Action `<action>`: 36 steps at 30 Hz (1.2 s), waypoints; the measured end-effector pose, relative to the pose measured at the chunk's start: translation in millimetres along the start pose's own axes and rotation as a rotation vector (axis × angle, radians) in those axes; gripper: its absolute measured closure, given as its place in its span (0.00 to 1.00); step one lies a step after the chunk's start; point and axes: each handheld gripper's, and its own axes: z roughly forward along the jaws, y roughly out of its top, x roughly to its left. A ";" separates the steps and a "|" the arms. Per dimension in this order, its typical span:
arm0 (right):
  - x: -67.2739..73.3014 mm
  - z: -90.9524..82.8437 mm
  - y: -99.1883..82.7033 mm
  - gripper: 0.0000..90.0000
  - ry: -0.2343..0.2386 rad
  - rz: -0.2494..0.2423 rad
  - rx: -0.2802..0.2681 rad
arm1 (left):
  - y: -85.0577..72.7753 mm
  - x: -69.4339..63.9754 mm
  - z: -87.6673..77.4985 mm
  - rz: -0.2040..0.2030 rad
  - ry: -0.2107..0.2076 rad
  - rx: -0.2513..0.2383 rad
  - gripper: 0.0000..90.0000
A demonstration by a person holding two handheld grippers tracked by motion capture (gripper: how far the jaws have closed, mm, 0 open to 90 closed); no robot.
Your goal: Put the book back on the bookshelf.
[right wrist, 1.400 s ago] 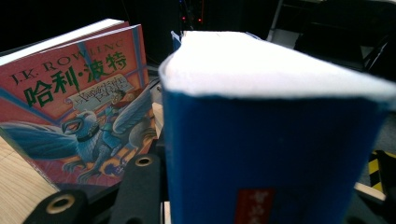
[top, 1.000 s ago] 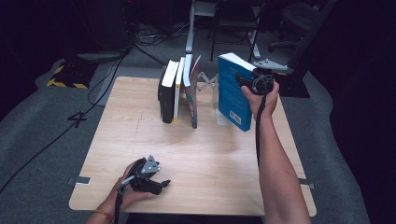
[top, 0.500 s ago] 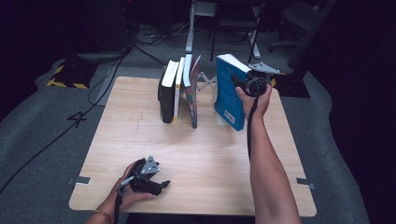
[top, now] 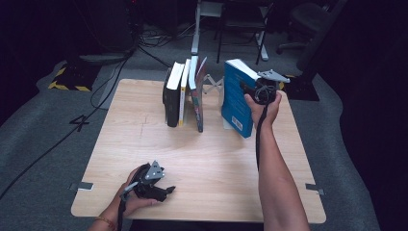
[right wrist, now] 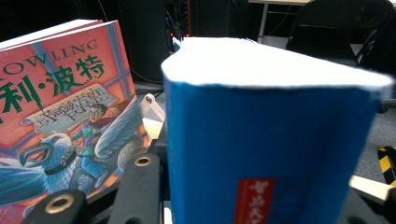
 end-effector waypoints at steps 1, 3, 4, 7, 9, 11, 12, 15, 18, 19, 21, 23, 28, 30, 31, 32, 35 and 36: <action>-0.9 -1.0 -1.1 0.67 0.004 0.003 -0.001 | 0.0 0.0 0.0 0.000 0.000 0.000 0.22; -1.8 -2.1 -2.1 0.67 0.005 0.006 -0.001 | 0.0 0.0 0.1 0.000 0.000 -0.001 0.22; -4.1 -4.6 -4.3 0.67 0.015 0.003 0.001 | -0.1 0.0 0.1 -0.001 0.000 0.000 0.22; -5.2 -7.8 -7.5 0.67 0.023 0.002 0.004 | 0.0 0.0 0.0 -0.001 0.000 0.000 0.22; -5.5 -11.1 -9.8 0.66 0.038 -0.010 0.013 | 0.0 -0.2 0.1 0.003 0.003 -0.003 0.22; -5.4 -13.8 -12.1 0.66 0.043 -0.019 0.016 | -0.1 -0.2 0.1 0.003 0.002 -0.003 0.22; -5.3 -15.5 -13.7 0.66 0.046 -0.018 0.016 | 0.0 -0.2 0.0 0.000 0.001 0.000 0.22; -7.4 -20.2 -18.5 0.66 0.055 -0.020 0.016 | 0.2 -0.1 0.5 -0.002 -0.001 -0.001 0.21; -10.5 -25.5 -22.9 0.66 0.056 -0.015 0.016 | 0.3 0.0 0.7 -0.001 -0.002 -0.001 0.21; -11.5 -26.8 -23.9 0.66 0.057 -0.011 0.017 | 0.4 0.0 0.8 0.000 -0.002 -0.001 0.21; -14.4 -30.4 -26.8 0.66 0.052 -0.010 0.014 | 0.6 0.2 0.9 0.000 -0.002 -0.001 0.21; -17.0 -33.2 -29.0 0.66 0.050 -0.003 0.015 | 0.8 0.2 1.2 0.000 -0.002 0.000 0.21; -25.2 -39.9 -33.6 0.65 0.045 -0.003 0.028 | 1.2 0.1 1.4 -0.002 -0.002 0.002 0.20; -27.2 -41.8 -35.4 0.65 0.046 -0.005 0.028 | 1.4 0.4 1.6 0.002 -0.002 0.003 0.20; -26.7 -42.3 -35.7 0.65 0.047 -0.012 0.029 | 1.5 0.4 1.6 0.002 -0.002 0.003 0.20; -25.0 -42.9 -35.7 0.65 0.044 -0.021 0.033 | 1.5 0.4 1.8 0.001 -0.001 0.003 0.20; -20.4 -43.8 -36.9 0.65 0.036 -0.037 0.026 | 1.6 0.2 2.0 -0.001 -0.001 0.002 0.20; -20.0 -44.2 -37.4 0.64 0.033 -0.033 0.024 | 1.7 0.3 2.1 0.000 0.000 0.002 0.20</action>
